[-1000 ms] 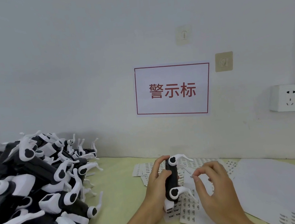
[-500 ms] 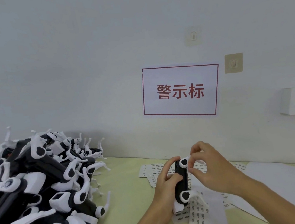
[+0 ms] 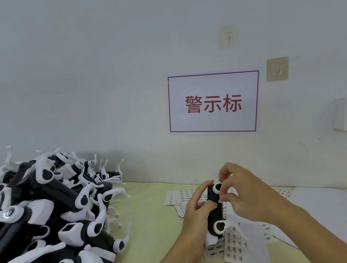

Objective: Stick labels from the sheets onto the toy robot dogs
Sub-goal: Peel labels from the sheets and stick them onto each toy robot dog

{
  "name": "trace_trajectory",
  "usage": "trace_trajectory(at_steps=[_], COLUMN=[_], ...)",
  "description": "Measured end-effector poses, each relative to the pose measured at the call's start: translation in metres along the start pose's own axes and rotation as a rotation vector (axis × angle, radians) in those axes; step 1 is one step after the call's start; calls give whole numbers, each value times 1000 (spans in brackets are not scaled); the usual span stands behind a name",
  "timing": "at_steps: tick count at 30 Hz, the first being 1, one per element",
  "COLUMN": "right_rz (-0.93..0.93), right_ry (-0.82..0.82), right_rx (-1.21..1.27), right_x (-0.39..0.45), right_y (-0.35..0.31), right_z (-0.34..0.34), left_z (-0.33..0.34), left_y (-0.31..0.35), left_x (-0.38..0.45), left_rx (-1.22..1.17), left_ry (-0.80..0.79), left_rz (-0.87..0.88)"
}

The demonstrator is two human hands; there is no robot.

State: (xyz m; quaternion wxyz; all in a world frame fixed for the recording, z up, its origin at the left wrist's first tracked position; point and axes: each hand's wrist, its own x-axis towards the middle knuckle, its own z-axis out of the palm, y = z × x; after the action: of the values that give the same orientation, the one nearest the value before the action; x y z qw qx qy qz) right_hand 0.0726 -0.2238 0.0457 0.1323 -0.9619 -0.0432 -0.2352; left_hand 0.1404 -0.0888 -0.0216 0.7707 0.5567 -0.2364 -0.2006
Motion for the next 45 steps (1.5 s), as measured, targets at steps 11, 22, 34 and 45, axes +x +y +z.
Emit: trace_trajectory(at_steps=[11,22,34,45], right_rz=[1,1,-2,-10], right_ry=[36,43,44,49], right_rx=[-44,-58,-70,-128], right_x=[-3,-2,-3,-6], right_y=[-4,-5,-6,-11], right_z=[2,2,3,1], left_z=[2,-1,0,3], left_y=[4,2,3,4], left_x=[-2,-2,-4,-5], left_rx=[-20,33,50,17], left_ry=[-2,12,9,14], left_rz=[24,14,23,44])
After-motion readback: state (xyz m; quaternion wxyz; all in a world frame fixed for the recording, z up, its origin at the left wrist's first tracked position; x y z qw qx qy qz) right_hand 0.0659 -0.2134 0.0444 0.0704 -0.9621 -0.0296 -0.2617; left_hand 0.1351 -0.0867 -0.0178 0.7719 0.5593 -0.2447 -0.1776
